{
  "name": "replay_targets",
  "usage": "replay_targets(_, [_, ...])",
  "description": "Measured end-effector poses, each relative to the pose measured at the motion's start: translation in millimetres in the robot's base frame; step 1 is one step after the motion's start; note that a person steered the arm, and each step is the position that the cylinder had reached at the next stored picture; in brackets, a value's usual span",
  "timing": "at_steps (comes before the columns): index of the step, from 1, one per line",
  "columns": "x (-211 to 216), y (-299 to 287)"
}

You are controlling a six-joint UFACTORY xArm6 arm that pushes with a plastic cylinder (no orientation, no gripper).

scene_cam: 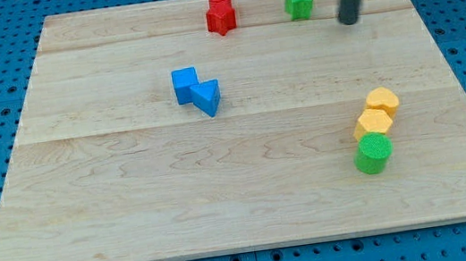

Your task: Slide green circle a bit up

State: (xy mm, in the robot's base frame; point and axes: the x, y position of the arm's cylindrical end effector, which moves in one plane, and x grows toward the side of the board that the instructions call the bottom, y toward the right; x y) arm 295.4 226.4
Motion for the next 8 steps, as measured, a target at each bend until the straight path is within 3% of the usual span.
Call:
replay_targets(1, [71,35])
replay_targets(3, [200,33])
replay_targets(4, [260,-7])
replay_targets(5, [265,-93])
replay_targets(6, [252,-139])
replay_targets(8, [311,-143])
